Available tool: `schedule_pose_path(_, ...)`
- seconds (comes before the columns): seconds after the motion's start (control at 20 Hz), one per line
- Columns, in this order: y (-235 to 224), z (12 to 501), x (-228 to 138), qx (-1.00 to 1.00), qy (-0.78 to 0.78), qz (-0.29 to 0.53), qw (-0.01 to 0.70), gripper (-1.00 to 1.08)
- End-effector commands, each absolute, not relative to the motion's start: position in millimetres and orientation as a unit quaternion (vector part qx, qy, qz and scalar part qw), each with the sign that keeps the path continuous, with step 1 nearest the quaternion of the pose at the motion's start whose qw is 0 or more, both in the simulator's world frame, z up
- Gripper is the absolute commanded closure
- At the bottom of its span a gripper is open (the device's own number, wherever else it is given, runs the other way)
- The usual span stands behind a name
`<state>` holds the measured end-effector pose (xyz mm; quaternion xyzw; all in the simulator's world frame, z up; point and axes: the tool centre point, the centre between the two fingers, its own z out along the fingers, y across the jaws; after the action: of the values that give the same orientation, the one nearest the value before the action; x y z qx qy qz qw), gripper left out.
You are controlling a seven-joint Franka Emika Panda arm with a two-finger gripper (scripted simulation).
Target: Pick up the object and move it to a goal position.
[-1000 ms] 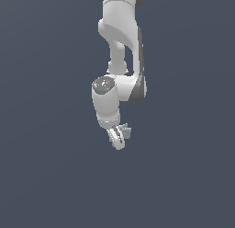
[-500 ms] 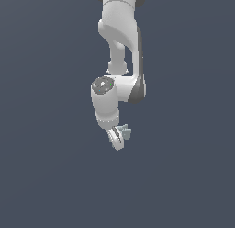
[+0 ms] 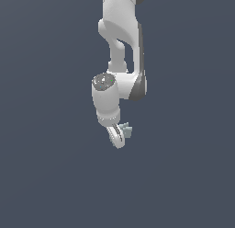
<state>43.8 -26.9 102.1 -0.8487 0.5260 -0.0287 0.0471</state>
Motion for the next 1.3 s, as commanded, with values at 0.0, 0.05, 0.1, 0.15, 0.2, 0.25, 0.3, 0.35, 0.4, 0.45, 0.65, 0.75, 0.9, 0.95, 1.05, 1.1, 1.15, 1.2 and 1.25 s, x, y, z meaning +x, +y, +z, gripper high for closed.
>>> schedule_pose_path(0.0, -24, 112, 41, -0.849, 0.526, -0.029, 0.048, 1.08)
schedule_pose_path(0.05, -22, 116, 40, -0.849, 0.526, -0.029, 0.048, 1.08)
schedule_pose_path(0.1, -20, 122, 38, -0.849, 0.526, -0.029, 0.048, 1.08)
schedule_pose_path(0.15, -18, 127, 37, -0.849, 0.526, -0.029, 0.048, 1.08)
schedule_pose_path(0.2, -16, 134, 35, -0.849, 0.526, -0.029, 0.048, 1.08)
schedule_pose_path(0.25, -13, 140, 33, -0.849, 0.526, -0.029, 0.048, 1.08)
schedule_pose_path(0.3, -11, 148, 31, -0.849, 0.526, -0.029, 0.048, 1.08)
schedule_pose_path(0.35, -8, 156, 28, -0.849, 0.526, -0.029, 0.048, 1.08)
schedule_pose_path(0.4, -5, 165, 26, -0.849, 0.526, -0.029, 0.048, 1.08)
schedule_pose_path(0.45, -2, 174, 23, -0.849, 0.526, -0.028, 0.048, 1.08)
schedule_pose_path(0.65, 12, 216, 11, -0.849, 0.526, -0.028, 0.048, 1.08)
schedule_pose_path(0.75, 20, 238, 4, -0.849, 0.526, -0.028, 0.047, 1.08)
schedule_pose_path(0.9, 32, 273, -6, -0.849, 0.526, -0.029, 0.047, 1.08)
schedule_pose_path(0.95, 35, 285, -9, -0.849, 0.526, -0.029, 0.047, 1.08)
schedule_pose_path(1.05, 43, 308, -16, -0.849, 0.526, -0.029, 0.047, 1.08)
schedule_pose_path(1.1, 47, 320, -19, -0.849, 0.526, -0.029, 0.046, 1.08)
schedule_pose_path(1.15, 51, 331, -22, -0.849, 0.526, -0.029, 0.046, 1.08)
schedule_pose_path(1.2, 55, 343, -25, -0.849, 0.526, -0.029, 0.046, 1.08)
schedule_pose_path(1.25, 59, 354, -28, -0.849, 0.526, -0.029, 0.046, 1.08)
